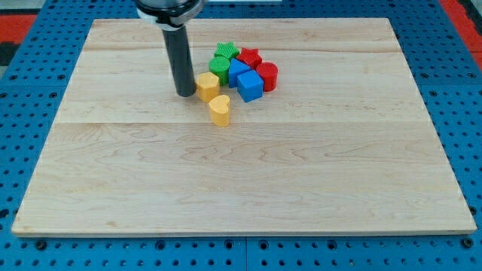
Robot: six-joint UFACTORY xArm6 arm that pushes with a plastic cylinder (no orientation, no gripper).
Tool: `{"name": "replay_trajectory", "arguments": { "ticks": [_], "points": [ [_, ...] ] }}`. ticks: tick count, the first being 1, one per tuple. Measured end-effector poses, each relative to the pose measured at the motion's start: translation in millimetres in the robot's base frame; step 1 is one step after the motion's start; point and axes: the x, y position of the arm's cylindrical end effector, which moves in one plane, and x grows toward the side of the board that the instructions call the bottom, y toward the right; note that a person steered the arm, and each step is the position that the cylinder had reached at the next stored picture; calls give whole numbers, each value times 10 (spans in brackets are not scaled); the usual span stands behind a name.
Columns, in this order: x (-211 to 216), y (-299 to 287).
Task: Move yellow heart towards yellow hexagon
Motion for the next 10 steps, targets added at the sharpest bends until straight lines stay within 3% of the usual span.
{"name": "replay_trajectory", "arguments": {
  "ticks": [2, 3, 4, 6, 10],
  "points": [
    [-1, 240],
    [81, 83],
    [389, -263],
    [947, 150],
    [731, 501]
  ]
}}
